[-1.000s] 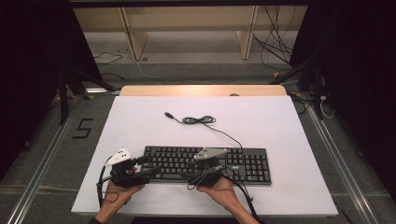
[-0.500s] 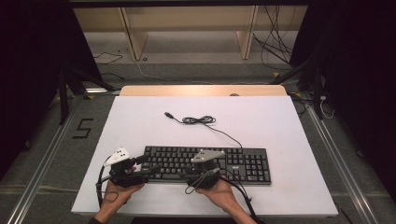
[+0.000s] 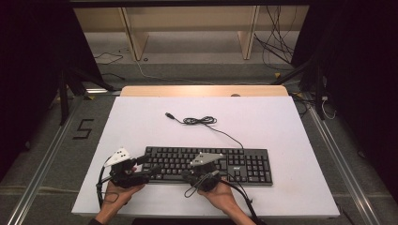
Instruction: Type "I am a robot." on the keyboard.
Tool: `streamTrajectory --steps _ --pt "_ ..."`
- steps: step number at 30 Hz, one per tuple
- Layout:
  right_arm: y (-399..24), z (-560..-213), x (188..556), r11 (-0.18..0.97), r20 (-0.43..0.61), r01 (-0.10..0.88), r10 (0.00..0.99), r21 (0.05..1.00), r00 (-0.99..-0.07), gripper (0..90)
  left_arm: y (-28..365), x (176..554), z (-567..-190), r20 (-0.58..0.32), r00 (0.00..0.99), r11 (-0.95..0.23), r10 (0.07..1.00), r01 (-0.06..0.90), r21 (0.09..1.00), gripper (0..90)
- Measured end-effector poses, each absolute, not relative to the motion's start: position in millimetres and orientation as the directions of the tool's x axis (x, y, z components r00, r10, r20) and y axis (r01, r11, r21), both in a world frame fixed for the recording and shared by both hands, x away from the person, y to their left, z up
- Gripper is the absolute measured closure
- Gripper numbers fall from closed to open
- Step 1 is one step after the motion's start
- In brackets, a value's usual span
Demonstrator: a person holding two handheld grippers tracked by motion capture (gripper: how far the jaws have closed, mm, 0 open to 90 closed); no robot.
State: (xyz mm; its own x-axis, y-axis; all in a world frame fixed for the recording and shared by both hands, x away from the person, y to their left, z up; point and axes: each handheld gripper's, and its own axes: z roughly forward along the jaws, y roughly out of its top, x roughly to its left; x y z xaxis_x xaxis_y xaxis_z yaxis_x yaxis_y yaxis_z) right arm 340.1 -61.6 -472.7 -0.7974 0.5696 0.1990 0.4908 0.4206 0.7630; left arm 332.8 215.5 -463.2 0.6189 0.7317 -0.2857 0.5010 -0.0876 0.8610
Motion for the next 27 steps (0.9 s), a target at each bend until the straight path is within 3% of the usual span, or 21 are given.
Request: streamTrajectory --steps 27 --pt "-60.1 -485.0 343.2 0.442 0.189 0.516 0.597 0.734 -0.780 90.0 215.7 332.7 -463.1 -0.283 0.620 -0.089 0.732 0.499 0.862 27.2"
